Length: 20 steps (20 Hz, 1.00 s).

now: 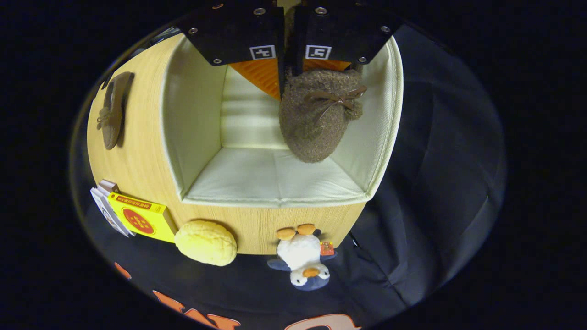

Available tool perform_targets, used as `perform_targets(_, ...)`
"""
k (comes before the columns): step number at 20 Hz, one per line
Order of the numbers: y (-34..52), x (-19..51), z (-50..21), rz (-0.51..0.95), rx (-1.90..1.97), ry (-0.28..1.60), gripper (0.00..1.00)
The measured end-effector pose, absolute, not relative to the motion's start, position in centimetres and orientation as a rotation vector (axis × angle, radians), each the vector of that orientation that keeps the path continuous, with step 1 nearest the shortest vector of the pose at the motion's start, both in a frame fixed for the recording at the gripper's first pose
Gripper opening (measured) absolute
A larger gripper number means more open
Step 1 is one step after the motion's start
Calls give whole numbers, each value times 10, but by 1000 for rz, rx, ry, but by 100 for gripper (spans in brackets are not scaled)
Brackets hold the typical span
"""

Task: Open the storage box then place both shoes into the box .Put the left shoe in first, then the right shoe, with the right side of both shoes facing outward in a uniform manner.

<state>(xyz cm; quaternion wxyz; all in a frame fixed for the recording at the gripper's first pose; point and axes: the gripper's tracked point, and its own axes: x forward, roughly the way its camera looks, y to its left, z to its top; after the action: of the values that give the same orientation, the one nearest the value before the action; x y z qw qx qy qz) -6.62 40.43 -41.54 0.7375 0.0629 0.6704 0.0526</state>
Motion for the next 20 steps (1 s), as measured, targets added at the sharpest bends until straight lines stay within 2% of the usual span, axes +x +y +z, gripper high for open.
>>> perform_targets(5, 416, -89, -420, 173, 181, 1544, 19)
perform_targets(10, 414, -78, -391, 244, 339, 1483, 19)
perform_targets(14, 395, -53, -341, 314, 443, 1345, 32)
perform_targets(16, 373, -43, -318, 335, 468, 1282, 41)
perform_targets(17, 357, -40, -308, 338, 472, 1248, 49)
perform_targets(20, 304, -33, -292, 320, 443, 1159, 60)
